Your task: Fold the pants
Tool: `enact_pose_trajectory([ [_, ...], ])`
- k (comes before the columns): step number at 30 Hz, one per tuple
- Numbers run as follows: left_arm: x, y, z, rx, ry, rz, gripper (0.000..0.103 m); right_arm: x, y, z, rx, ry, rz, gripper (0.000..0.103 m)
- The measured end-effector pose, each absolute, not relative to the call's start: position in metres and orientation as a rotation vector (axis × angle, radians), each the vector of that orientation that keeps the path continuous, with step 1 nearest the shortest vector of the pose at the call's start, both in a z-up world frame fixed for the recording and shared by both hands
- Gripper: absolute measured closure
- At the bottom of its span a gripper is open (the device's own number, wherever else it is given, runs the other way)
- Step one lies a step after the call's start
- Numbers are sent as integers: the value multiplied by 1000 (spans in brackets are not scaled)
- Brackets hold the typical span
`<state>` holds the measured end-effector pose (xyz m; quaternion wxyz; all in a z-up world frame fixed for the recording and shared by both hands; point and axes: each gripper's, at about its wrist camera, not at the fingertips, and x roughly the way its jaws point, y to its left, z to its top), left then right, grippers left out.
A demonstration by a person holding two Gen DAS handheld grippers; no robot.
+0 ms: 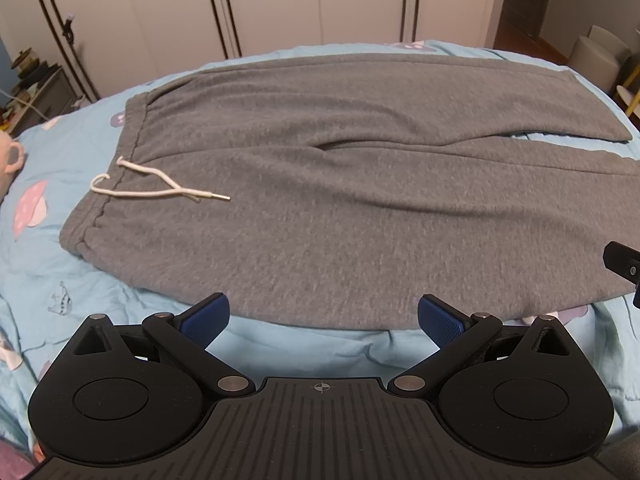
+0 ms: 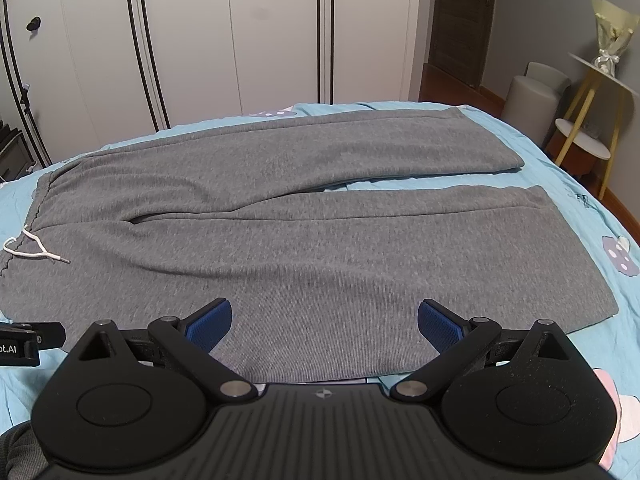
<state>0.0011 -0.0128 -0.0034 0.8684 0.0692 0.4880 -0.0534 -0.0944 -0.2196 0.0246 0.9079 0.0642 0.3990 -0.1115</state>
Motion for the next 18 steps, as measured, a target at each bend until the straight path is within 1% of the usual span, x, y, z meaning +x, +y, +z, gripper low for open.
enact_pose_trajectory([
  [18,3,-15,-6,147,1026,-116,0,-94,-222,21,141,827,-237,3],
])
